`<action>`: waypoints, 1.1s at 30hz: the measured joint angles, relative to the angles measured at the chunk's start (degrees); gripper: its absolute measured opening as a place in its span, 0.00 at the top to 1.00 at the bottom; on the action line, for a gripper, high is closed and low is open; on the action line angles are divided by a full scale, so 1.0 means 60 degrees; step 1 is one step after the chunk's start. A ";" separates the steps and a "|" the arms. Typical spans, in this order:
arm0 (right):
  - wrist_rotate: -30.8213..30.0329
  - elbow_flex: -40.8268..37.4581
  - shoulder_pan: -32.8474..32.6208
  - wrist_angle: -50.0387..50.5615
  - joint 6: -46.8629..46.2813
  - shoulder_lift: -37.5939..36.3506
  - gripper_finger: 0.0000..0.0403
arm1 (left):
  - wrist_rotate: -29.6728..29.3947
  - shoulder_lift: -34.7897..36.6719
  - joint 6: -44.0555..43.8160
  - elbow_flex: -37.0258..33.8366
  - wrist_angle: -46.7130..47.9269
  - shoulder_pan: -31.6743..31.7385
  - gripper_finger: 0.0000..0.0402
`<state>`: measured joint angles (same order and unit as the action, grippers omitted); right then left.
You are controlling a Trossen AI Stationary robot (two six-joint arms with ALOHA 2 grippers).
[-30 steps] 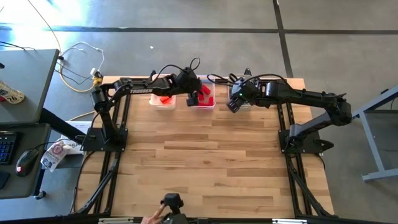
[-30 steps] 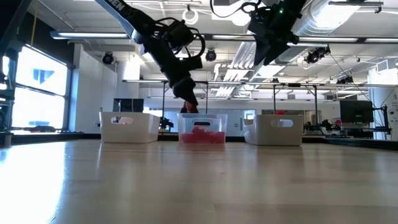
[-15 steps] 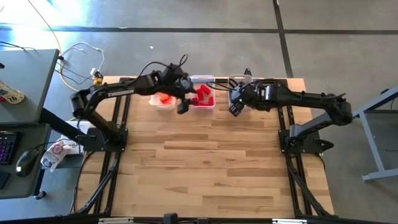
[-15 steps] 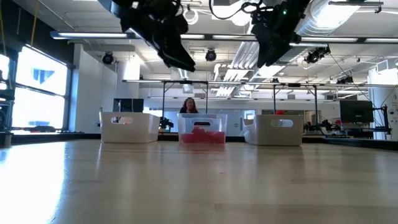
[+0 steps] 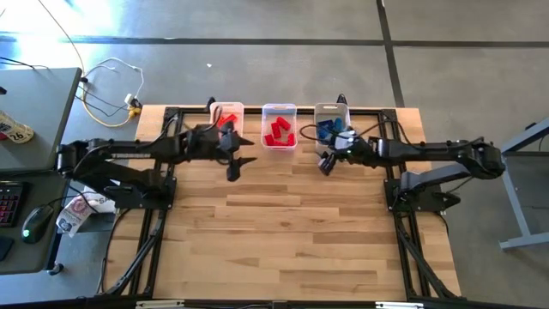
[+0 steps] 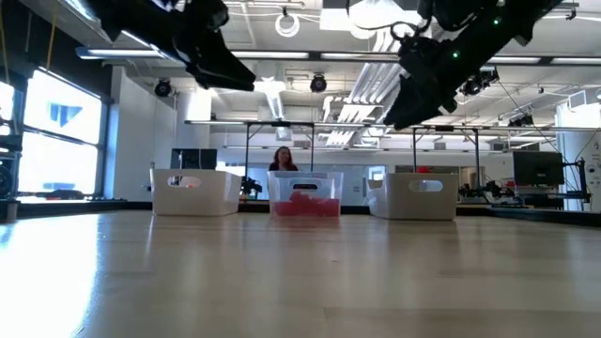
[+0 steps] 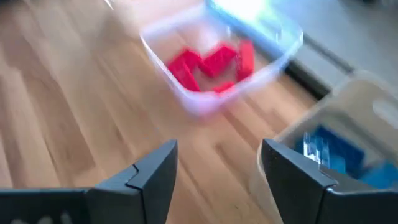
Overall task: Sort & place blocks by color
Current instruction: Return to Home Position
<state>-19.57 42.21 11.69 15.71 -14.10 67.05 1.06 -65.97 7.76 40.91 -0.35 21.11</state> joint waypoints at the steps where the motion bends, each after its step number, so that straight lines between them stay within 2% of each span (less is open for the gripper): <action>1: 0.0100 -0.0258 0.0005 -0.0518 0.0192 -0.0171 0.45 | -0.0273 0.0244 -0.0099 -0.0211 -0.0023 -0.0187 0.42; 6: 0.1244 -0.1384 0.0244 -0.2464 0.0797 -0.1107 0.45 | -0.1527 0.1287 -0.0357 -0.1165 -0.0233 -0.1175 0.42; 14: 0.1952 -0.2583 0.0505 -0.3151 0.0845 -0.3041 0.45 | -0.3092 0.3292 -0.1008 -0.2930 -0.0668 -0.2464 0.42; 20: 0.2608 -0.3119 0.0617 -0.3361 0.0864 -0.4565 0.45 | -0.3286 0.4760 -0.1194 -0.3887 -0.0690 -0.2741 0.42; 33: 0.2518 -0.5035 0.0607 -0.3944 0.0090 -0.7542 0.45 | -0.3286 0.7827 -0.1266 -0.5391 -0.0447 -0.2733 0.42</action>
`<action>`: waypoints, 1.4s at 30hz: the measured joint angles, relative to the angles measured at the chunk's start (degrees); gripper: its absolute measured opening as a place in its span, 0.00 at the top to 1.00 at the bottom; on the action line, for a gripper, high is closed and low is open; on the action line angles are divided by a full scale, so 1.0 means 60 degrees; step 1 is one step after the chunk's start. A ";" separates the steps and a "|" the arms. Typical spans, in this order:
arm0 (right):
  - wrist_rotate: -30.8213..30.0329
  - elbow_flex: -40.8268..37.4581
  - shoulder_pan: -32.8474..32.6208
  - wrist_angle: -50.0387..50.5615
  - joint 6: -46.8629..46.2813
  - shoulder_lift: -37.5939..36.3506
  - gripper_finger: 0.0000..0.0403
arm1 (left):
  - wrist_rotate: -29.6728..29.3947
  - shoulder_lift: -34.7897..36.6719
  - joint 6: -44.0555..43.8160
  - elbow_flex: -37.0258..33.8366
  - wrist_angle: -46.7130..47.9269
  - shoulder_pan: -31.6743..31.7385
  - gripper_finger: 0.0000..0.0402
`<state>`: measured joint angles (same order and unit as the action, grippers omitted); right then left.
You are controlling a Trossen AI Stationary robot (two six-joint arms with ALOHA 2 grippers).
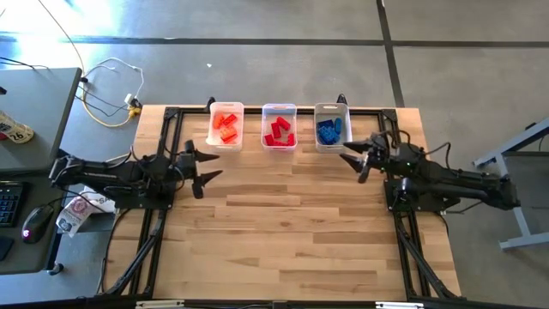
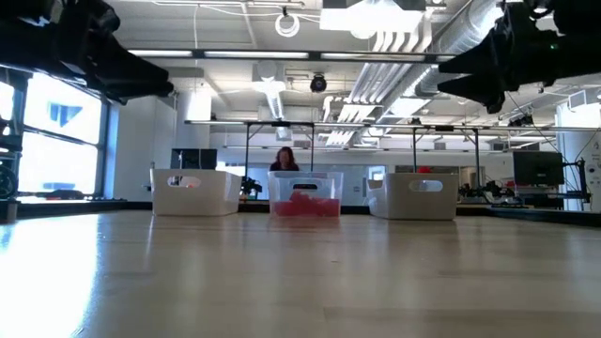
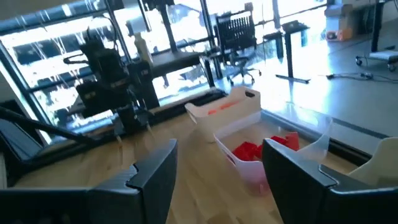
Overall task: Sort & place blocks by color
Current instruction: Return to Home Position
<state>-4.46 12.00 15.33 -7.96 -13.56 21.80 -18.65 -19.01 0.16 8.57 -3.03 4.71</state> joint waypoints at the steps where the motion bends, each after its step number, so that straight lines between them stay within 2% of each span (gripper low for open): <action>1: 0.0022 -0.0204 0.0000 -0.0170 -0.0056 -0.0207 0.45 | 0.0000 0.0219 -0.0001 -0.0062 0.0124 0.0000 0.42; 10: 0.0107 -0.1912 -0.0149 -0.1231 -0.0754 -0.1404 0.45 | -0.0155 0.1700 0.0146 -0.0574 0.1161 0.0000 0.42; 15: -0.0211 -0.1897 -0.0626 -0.1163 -0.0558 -0.1464 0.45 | -0.0579 0.2192 0.0146 -0.0574 0.1884 0.0000 0.42; 24: -0.0283 -0.1897 -0.1666 -0.0462 0.0306 -0.1464 0.45 | -0.0349 0.2351 0.0594 -0.0574 0.2013 0.0004 0.42; 29: -0.1626 -0.1897 -0.2278 0.0106 0.0236 -0.1461 0.45 | 0.0351 0.2776 0.0542 -0.0572 0.1661 -0.0142 0.42; 31: -0.2041 -0.1897 -0.2446 0.0181 0.0263 -0.1464 0.45 | 0.0305 0.3087 0.0539 -0.0570 0.1621 -0.0233 0.42; 42: -0.2446 -0.1897 -0.2761 0.0760 0.0568 -0.1453 0.45 | 0.0353 0.3135 0.0766 -0.0556 0.0982 -0.0492 0.42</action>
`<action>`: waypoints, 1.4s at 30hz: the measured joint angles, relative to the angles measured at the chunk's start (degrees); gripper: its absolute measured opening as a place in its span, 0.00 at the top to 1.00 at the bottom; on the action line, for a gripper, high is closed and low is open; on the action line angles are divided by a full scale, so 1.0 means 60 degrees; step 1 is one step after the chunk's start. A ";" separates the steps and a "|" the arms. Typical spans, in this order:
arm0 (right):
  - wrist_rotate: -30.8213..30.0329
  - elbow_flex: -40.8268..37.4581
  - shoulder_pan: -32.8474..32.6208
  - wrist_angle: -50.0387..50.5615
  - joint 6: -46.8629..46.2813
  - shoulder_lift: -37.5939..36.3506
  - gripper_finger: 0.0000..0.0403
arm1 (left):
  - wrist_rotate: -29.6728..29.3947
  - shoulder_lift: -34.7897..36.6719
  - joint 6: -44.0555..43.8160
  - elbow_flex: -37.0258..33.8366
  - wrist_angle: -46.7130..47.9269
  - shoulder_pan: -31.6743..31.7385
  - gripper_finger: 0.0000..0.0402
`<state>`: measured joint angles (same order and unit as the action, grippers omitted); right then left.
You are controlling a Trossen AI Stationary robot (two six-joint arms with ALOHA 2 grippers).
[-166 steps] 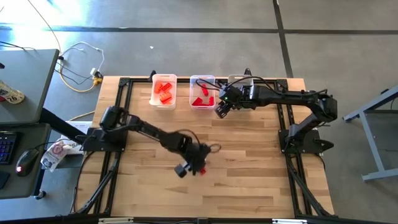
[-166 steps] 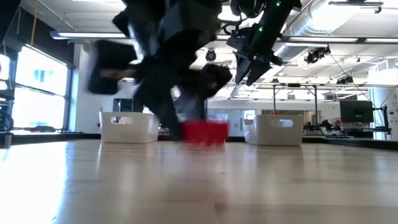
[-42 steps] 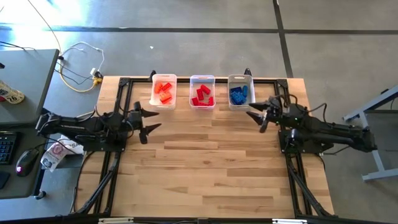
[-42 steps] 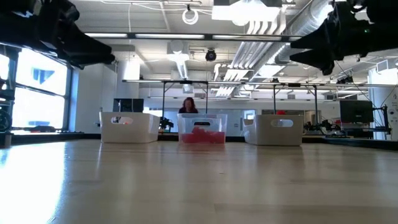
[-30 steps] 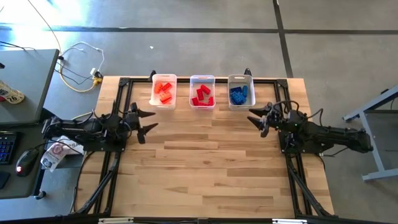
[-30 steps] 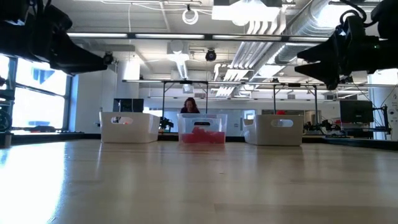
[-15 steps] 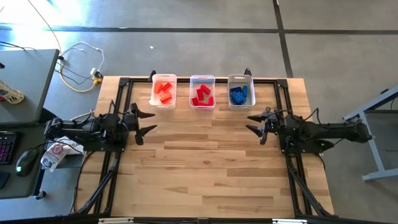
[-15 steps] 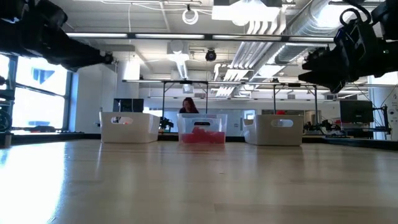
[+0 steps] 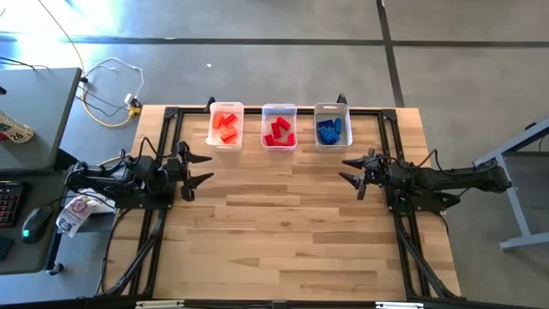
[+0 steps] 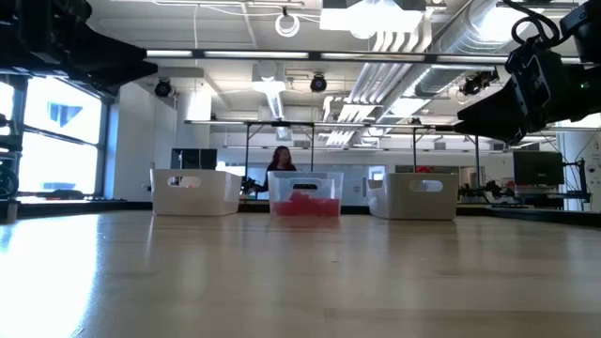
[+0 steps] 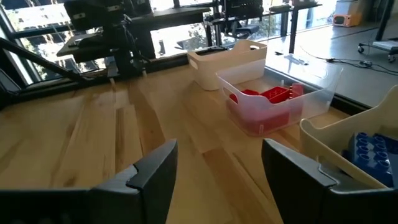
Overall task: Sort & place blocks by color
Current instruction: Return to Home Position
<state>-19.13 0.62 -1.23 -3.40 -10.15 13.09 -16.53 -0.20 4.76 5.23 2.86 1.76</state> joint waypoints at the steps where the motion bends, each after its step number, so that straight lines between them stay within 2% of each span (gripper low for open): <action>1: 0.0003 0.0000 0.0011 0.0000 0.0000 0.0007 0.45 | -0.0002 -0.0003 -0.0004 0.0000 0.0060 0.0000 0.42; 13: 0.0109 0.0004 0.0011 0.0027 -0.0233 0.0007 0.45 | -0.0025 -0.0008 -0.0005 0.0000 0.0548 0.0004 0.42; 42: 0.0109 0.0007 0.0011 0.0036 -0.0226 0.0007 0.45 | -0.0025 -0.0008 -0.0008 0.0000 0.0556 0.0004 0.42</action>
